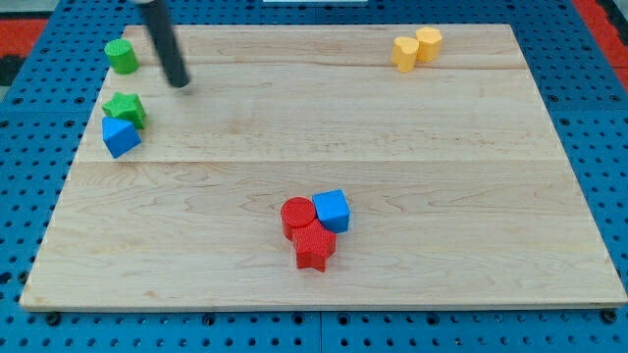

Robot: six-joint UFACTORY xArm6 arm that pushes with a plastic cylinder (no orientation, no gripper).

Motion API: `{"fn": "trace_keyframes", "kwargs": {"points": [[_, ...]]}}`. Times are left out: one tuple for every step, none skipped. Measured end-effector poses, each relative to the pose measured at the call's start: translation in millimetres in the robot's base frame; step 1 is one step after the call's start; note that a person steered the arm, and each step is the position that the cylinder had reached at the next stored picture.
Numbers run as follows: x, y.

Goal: Place the green circle towards the top right of the green star

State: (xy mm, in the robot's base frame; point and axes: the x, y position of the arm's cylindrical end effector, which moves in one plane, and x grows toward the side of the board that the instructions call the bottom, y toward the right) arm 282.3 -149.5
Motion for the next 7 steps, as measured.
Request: {"fn": "trace_keyframes", "kwargs": {"points": [[-75.5,-16.5],[-89.4,-79.0],[-50.3,-100.8],[-25.1,-102.8],[-48.5,-103.6],[-53.6,-155.6],[-28.4,-154.4]]}}
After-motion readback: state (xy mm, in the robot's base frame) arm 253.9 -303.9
